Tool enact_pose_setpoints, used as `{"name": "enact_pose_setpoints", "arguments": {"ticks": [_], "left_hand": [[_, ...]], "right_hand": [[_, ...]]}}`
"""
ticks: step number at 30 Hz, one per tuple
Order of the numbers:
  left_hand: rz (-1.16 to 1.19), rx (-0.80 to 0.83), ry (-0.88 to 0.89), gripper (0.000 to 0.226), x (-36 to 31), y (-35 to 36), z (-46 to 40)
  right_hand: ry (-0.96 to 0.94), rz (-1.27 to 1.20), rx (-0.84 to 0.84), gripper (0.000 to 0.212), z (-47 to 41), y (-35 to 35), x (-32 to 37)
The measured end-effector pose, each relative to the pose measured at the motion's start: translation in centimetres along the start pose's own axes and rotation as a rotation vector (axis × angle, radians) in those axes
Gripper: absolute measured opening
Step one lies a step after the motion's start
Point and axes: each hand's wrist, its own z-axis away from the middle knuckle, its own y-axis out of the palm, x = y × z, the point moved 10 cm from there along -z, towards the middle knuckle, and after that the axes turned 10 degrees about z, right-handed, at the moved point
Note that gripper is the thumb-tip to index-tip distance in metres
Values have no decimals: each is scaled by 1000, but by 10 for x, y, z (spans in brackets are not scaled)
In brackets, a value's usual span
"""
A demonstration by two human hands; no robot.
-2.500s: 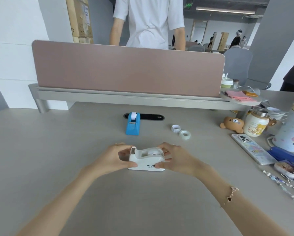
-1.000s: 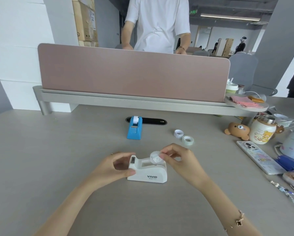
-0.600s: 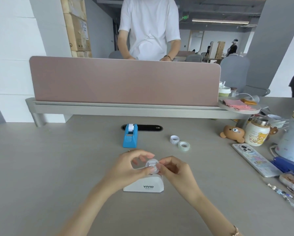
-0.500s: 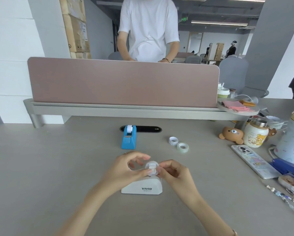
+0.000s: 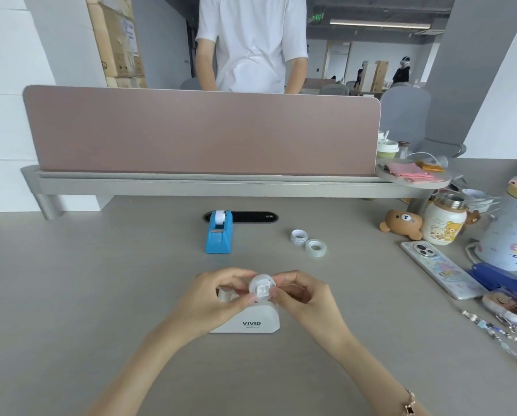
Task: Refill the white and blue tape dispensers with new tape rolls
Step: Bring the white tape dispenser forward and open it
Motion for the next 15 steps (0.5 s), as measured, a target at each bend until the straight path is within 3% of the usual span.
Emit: {"name": "enact_pose_setpoints", "arguments": {"ticks": [3, 15], "left_hand": [[-4, 73, -12, 24, -1, 2, 1], [-7, 26, 11, 14, 1, -1, -4]], "right_hand": [[-14, 2, 26, 7, -1, 1, 1], [-29, 13, 39, 5, -2, 3, 3]]}}
